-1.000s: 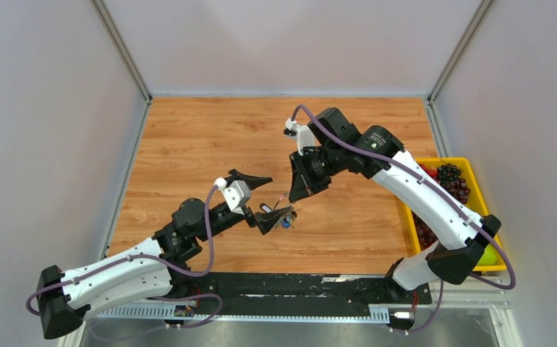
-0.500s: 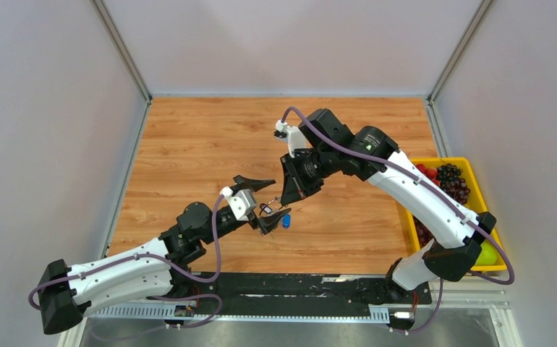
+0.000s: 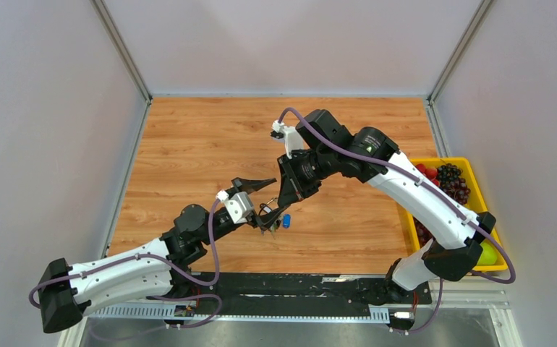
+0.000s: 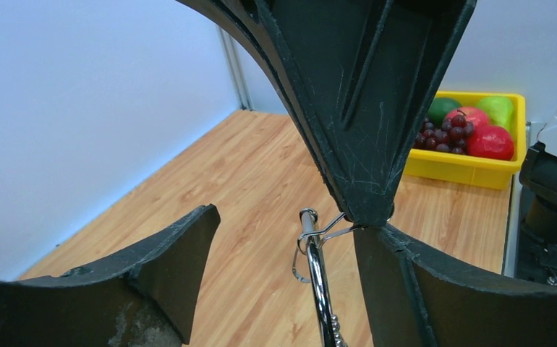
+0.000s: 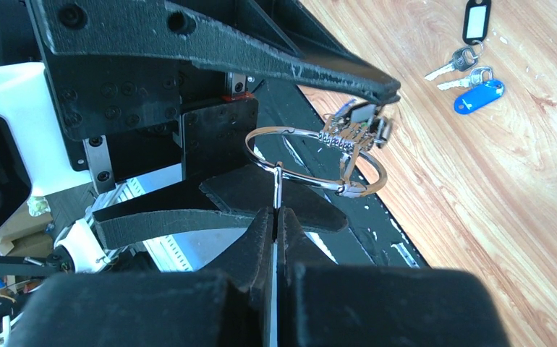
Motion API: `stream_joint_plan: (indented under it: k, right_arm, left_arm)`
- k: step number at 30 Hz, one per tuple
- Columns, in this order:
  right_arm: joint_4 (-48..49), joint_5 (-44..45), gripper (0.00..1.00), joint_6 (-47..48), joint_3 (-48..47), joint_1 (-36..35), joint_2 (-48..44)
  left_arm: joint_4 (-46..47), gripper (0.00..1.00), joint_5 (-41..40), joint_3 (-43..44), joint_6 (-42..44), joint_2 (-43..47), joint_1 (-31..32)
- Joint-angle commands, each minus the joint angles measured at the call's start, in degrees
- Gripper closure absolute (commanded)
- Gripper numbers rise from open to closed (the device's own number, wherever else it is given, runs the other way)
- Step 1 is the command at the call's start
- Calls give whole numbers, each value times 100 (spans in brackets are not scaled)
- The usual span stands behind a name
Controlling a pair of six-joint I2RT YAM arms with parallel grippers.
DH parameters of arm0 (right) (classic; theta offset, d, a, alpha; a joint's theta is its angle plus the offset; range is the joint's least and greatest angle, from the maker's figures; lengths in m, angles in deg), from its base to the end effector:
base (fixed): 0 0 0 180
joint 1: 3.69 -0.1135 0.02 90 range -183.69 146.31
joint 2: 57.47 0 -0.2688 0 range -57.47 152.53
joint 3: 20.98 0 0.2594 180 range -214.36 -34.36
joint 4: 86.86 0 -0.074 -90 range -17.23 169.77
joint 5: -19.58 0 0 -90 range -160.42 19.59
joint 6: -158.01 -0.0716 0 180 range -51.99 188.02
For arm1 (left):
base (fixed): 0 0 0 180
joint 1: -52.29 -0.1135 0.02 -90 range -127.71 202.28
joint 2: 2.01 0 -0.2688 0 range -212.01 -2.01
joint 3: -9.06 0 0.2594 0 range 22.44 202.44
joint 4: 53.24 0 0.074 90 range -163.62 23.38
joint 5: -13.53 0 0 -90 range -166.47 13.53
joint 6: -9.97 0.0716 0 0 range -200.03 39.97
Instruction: Put the keys on the keyring
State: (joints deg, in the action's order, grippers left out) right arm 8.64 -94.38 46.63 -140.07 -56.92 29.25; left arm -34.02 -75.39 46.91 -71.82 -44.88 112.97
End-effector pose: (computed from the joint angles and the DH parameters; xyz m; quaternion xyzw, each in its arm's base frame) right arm 0.1619 0.2652 0.4107 -0.3186 0.8713 0.3486 0.1335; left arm 0.1078 -0.1947 0.3094 0.3536 0.5024 -0.3540 0.7052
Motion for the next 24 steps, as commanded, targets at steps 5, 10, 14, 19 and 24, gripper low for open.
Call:
stream_joint_plan:
  k: [5,10,14,19,24]
  right_arm:
    - [-23,14,100,-284,-270,-140,-18]
    - [-18,45,100,-313,-298,-209,-35]
    - [-10,84,100,-332,-230,-226,-79]
    - [33,102,100,-378,-128,-251,-172]
    - [151,85,100,-419,84,-266,-329]
  left_arm:
    - [662,38,170,-29,130,-107,44]
    - [762,67,267,-74,111,-25,58]
    - [923,83,337,-169,37,108,62]
    - [975,99,356,-234,-44,220,66]
    - [980,99,384,-269,-182,362,66]
